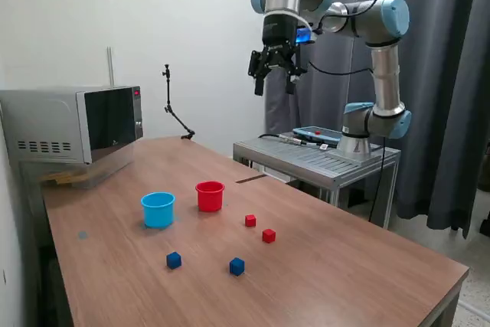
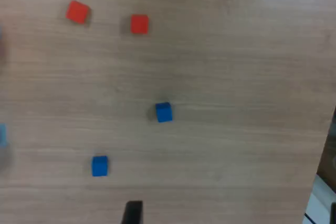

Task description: Place red objects in the red bin, and blue objects in the blue bin.

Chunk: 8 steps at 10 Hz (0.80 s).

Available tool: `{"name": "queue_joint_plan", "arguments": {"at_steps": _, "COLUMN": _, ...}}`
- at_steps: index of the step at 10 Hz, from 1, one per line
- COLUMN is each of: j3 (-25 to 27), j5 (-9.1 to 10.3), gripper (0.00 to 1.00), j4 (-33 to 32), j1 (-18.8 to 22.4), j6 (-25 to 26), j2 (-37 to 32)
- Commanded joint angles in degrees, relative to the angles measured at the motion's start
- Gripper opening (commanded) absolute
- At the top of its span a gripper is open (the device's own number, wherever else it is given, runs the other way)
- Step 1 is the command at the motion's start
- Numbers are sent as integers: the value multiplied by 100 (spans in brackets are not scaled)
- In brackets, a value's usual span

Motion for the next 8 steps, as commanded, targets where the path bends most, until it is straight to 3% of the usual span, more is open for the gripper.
{"name": "queue_joint_plan", "arguments": {"at_steps": 1, "j3": -36, "j5": 34, "gripper": 100, "j4": -275, "j1": 40, "j6": -1, "j2": 569}}
{"name": "queue_joint_plan", "arguments": {"at_steps": 5, "j3": 763, "j5": 43, "gripper": 100, "j4": -1309, "j1": 32, "j6": -572, "j2": 799}}
{"name": "queue_joint_plan", "arguments": {"at_steps": 8, "j3": 537, "j5": 43, "gripper": 100, "j4": -1506, "j1": 32, "j6": -1046, "j2": 1308}}
